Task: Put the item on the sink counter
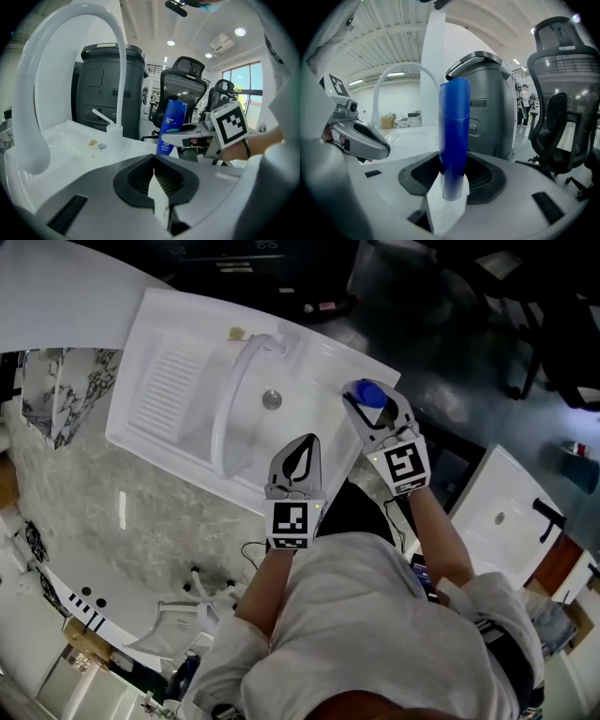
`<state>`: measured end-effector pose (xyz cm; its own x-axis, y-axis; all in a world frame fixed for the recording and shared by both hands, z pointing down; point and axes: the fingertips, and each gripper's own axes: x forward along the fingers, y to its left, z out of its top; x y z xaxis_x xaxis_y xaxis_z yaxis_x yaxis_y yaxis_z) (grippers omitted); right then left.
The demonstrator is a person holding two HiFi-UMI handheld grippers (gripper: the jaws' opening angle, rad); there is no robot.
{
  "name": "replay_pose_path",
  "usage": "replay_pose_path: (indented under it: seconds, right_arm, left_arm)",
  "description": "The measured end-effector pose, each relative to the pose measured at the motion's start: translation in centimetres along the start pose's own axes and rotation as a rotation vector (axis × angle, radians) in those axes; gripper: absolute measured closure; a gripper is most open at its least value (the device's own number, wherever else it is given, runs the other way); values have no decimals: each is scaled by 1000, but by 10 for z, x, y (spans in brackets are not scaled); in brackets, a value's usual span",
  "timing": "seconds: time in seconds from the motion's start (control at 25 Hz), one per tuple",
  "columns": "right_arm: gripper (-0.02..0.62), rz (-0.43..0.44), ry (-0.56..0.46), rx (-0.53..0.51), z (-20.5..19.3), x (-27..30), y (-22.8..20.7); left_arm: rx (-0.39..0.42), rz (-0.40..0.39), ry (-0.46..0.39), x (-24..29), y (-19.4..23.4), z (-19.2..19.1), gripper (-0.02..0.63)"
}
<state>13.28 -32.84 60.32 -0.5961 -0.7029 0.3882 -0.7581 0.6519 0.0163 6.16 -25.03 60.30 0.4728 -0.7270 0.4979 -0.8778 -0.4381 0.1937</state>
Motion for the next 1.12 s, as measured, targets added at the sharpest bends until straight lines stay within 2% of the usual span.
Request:
replay_pose_path:
  seconds: [0.52, 1.12]
  right_arm:
    - [437, 28, 32, -14, -17, 36, -8]
    - [437, 39, 66, -46, -28, 61, -10]
  left_arm:
    - [-51, 55, 29, 9, 21, -9, 597]
    - [-67, 70, 37, 11, 29, -10, 597]
